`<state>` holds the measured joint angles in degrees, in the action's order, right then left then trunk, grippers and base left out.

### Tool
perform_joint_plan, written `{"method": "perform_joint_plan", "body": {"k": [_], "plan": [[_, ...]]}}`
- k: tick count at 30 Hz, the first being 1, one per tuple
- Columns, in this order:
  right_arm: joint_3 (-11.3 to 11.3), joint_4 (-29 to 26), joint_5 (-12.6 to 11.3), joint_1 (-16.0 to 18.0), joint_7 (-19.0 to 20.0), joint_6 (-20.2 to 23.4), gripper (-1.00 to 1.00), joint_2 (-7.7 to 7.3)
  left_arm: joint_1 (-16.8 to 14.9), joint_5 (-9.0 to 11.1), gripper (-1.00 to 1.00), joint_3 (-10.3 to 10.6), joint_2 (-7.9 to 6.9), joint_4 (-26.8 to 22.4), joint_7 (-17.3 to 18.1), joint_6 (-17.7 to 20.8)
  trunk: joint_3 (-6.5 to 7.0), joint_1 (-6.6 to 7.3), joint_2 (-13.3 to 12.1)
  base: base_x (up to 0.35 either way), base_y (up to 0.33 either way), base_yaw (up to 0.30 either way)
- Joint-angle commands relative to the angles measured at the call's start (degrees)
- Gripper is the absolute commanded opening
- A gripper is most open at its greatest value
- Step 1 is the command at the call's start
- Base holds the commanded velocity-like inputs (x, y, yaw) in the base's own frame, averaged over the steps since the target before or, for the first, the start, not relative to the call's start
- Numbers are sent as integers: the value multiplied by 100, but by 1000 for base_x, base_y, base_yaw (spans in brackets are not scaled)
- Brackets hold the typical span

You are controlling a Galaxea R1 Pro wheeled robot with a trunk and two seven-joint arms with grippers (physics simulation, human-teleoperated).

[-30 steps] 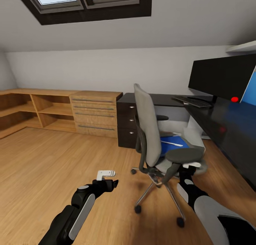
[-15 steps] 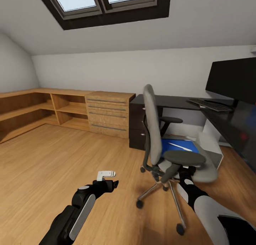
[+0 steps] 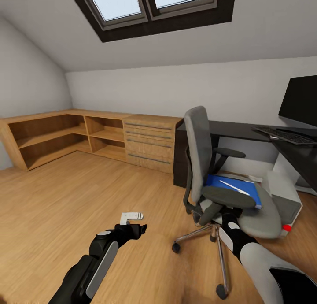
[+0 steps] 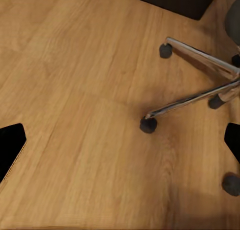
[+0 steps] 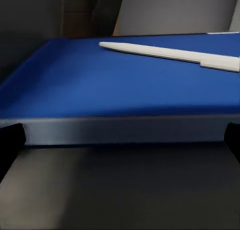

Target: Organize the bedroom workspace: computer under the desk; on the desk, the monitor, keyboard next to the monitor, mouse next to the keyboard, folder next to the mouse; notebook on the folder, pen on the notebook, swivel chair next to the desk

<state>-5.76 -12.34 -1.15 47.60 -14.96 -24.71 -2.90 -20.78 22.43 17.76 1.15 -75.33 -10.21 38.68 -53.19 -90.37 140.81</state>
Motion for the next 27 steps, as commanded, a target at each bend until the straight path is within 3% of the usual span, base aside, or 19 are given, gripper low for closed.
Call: {"method": "perform_joint_plan", "body": {"k": [1,20,27], "plan": [[-13,4,-8,3,10,-26,100,0,-5,60,100,8,0,0,-52,17,-1,1,2,0,0,234],[-22,12,-8,3,10,-26,100,-15,-5,60,100,208,6,209,-60,9,75,1,2,0,0,216],[-22,5,-8,3,10,-26,100,-25,-5,60,100,210,0,212,-60,8,80,1,2,0,0,55]]}}
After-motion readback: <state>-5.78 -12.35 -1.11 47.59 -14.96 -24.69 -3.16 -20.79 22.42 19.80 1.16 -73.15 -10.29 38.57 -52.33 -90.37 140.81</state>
